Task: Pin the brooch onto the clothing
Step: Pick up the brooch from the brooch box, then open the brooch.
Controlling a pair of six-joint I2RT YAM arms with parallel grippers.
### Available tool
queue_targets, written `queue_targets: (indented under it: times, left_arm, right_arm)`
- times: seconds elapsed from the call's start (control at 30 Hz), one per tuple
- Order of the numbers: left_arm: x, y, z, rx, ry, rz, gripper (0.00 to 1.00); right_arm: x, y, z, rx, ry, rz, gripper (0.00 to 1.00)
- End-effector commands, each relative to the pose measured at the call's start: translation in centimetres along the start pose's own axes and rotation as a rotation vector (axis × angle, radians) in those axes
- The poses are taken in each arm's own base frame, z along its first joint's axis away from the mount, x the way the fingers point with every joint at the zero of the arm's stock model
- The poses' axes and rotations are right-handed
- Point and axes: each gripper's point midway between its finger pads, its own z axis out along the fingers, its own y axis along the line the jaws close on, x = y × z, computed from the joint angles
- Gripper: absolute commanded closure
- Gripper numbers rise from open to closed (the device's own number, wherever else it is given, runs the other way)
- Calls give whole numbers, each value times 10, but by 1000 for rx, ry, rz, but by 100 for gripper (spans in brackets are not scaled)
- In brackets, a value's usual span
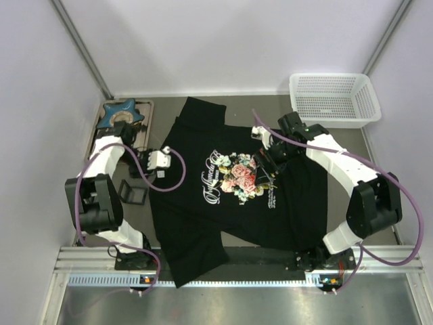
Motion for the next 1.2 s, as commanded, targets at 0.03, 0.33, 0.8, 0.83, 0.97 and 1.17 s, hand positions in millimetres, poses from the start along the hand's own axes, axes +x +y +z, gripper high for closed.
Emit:
queue_targets:
  times: [0.03, 0.33, 0.8, 0.83, 0.97, 1.17]
  left_arm:
    - [-131, 16, -40, -127, -301, 59, 59]
    - [-306, -13, -93, -34, -769, -54, 59]
    - [-370, -81, -106, 405, -983, -272, 60]
    - [-371, -85, -107, 433, -987, -272, 60]
    - [-374, -98, -105, 501, -982, -277, 61]
    - [-372, -111, -99, 552, -965, -288, 62]
  right_arm:
    - [-56, 18, -32, -116, -198, -16, 2]
    - [-122, 57, -105, 6, -612, -588, 3]
    - [-88, 159, -84, 49, -669, -1626, 30]
    - [-83, 164, -75, 30, -657, -1659, 35]
    - [-85, 174, -62, 17, -642, -1758, 42]
    - [-94, 177, -56, 8, -637, -1799, 47]
